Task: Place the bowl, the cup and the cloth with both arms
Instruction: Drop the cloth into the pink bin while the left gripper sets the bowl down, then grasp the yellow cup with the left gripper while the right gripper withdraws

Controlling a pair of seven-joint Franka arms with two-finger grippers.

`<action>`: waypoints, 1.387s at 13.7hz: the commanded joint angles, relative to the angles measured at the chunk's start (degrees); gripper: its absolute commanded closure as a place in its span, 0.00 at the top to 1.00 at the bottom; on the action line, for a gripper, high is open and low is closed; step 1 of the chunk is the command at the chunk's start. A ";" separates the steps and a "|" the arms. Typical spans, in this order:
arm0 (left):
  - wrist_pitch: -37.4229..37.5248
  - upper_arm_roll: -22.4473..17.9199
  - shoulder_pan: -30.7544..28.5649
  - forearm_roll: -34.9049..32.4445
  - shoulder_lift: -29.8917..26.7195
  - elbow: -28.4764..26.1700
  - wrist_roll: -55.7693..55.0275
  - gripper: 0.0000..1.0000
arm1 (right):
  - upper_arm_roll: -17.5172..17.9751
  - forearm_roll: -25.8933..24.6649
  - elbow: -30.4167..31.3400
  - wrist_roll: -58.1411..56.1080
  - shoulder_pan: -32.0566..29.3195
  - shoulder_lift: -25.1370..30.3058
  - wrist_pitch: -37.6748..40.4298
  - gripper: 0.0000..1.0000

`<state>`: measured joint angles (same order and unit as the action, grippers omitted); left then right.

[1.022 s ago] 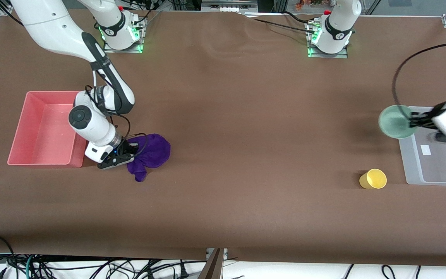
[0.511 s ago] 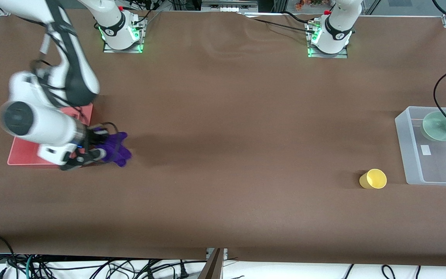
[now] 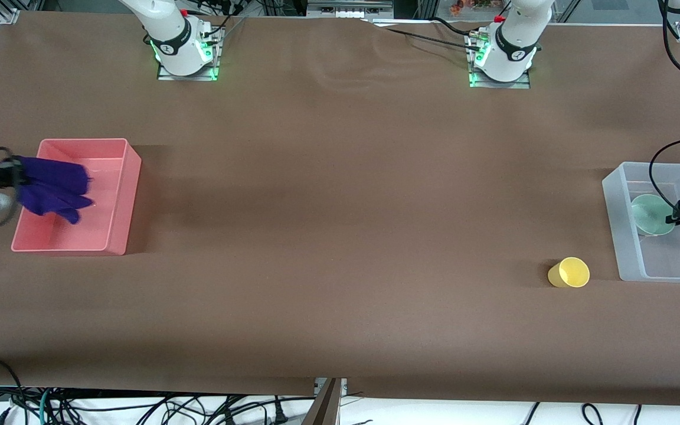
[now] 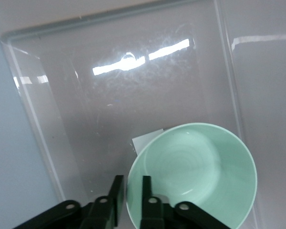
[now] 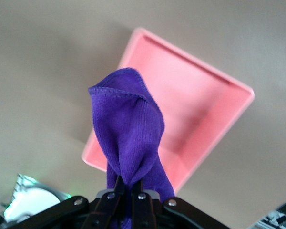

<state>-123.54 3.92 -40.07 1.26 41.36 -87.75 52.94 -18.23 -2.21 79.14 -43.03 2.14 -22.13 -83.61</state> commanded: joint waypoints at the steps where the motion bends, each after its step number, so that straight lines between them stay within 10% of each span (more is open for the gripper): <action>1: 3.56 0.29 0.43 0.85 -4.16 1.09 1.11 1.00 | -2.68 0.37 6.27 -2.49 -0.90 -0.54 -3.12 0.00; 6: 11.48 1.09 9.98 0.58 -14.02 1.53 -3.17 1.00 | -3.48 1.07 14.81 -2.06 -1.78 -1.07 -10.51 0.00; 8: 11.66 1.00 15.34 0.67 -13.85 2.06 -8.61 1.00 | -3.48 1.68 14.91 -1.09 -1.78 -1.42 -9.82 0.41; 9: 11.66 0.91 18.24 0.67 -13.42 2.06 -12.73 1.00 | -3.48 1.69 14.91 -0.91 -1.78 -1.25 -9.47 0.92; 10: 11.57 0.74 21.23 0.67 -12.45 1.88 -17.82 1.00 | -3.48 1.69 14.47 -0.91 -1.78 -0.81 -8.51 1.00; 16: -2.39 0.65 25.74 0.76 -4.10 0.12 -26.66 0.93 | 2.47 5.47 0.07 2.66 -0.91 2.88 -0.07 1.00; 19: -4.34 0.56 24.78 1.72 -1.90 -0.05 -27.27 0.47 | 9.86 2.14 -1.35 17.07 -0.91 6.21 0.82 1.00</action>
<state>-127.09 4.62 -14.81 1.28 39.18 -87.50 26.23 -12.32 2.02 78.33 -32.65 1.50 -17.57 -83.82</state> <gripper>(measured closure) 0.141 0.000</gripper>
